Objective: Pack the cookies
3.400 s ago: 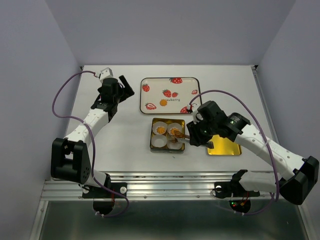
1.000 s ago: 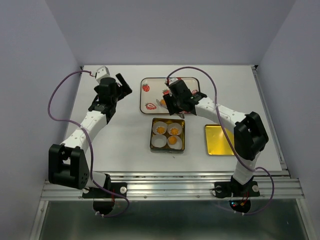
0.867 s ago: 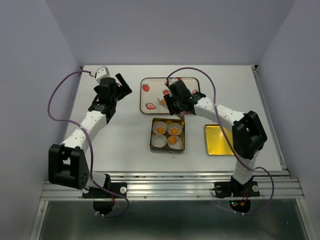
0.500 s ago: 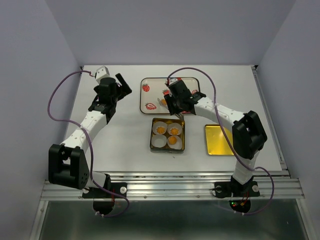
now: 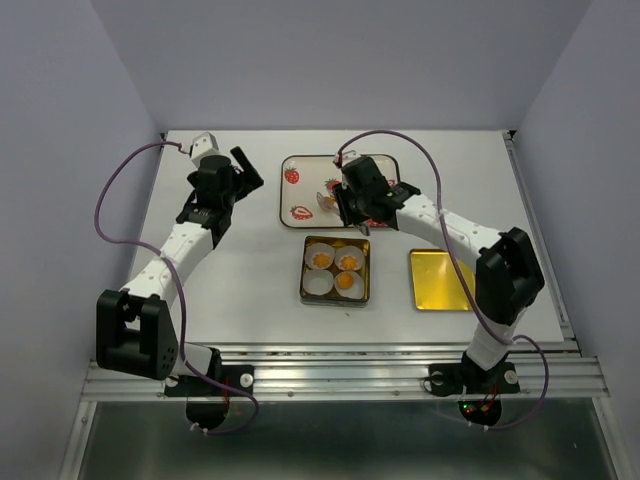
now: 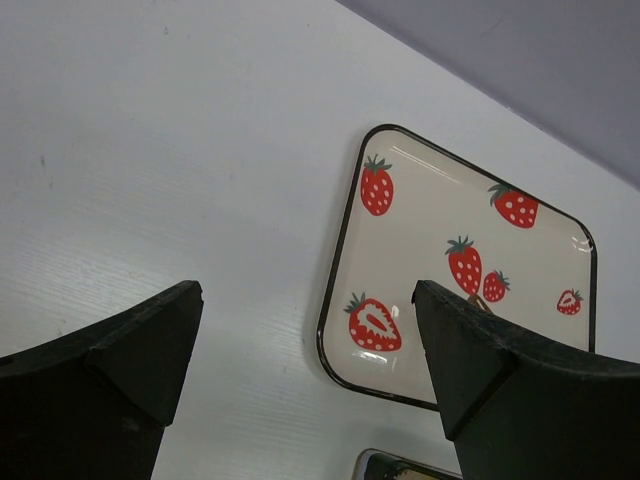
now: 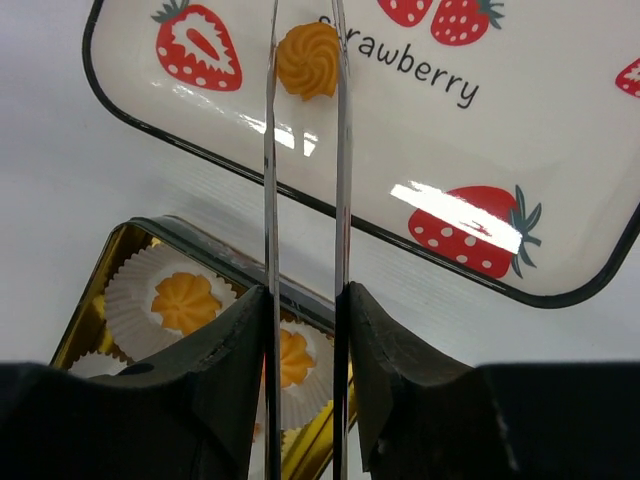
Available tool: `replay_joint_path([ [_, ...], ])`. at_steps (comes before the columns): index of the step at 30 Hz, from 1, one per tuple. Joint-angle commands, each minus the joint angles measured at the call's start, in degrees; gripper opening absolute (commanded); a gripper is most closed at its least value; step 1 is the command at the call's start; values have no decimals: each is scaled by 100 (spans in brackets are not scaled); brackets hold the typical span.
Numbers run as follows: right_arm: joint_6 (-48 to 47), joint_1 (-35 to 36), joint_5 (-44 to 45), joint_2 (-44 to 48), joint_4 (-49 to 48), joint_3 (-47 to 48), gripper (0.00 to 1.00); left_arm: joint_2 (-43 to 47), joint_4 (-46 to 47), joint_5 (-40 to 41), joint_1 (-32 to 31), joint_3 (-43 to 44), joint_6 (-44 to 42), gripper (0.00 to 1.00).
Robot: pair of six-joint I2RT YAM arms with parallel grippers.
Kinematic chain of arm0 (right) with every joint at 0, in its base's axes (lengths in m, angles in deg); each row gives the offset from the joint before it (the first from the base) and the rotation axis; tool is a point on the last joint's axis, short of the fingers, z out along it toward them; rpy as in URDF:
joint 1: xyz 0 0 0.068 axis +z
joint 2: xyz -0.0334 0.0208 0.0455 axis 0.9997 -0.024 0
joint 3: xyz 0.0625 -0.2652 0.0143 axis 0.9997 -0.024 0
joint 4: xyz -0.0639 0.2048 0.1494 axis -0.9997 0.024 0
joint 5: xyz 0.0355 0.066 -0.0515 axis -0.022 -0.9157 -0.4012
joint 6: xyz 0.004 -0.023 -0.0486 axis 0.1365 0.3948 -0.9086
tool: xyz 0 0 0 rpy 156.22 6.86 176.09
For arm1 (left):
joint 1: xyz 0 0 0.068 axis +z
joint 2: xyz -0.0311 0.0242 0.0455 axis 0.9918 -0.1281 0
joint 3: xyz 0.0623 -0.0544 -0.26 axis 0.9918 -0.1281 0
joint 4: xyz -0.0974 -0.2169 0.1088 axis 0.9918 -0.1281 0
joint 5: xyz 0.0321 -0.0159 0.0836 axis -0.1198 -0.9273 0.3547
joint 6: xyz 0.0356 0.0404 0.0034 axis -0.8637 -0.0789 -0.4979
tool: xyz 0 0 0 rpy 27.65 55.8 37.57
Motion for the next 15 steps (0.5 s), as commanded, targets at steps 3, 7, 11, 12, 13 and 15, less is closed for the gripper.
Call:
replay_joint_path([
  [3, -360, -40, -377, 947, -533, -204, 34, 311, 162, 23, -39, -61, 6, 99],
  [7, -563, -40, -1105, 1492, -604, -853, 33, 311, 197, -39, -39, -78, 23, 99],
  [11, -800, -40, -1801, 2055, -359, -1233, 33, 302, 206, -100, -39, -78, 23, 99],
  [12, -887, -40, -1889, 2160, -271, -1373, 33, 302, 206, -109, -39, -87, 23, 99],
  [13, -905, -40, -2064, 2326, -70, -1426, 33, 302, 206, -118, -39, -96, 32, 99],
  [15, -1159, 109, -2214, 2442, 176, -1575, 33, 311, 215, -161, -39, -122, 41, 99],
])
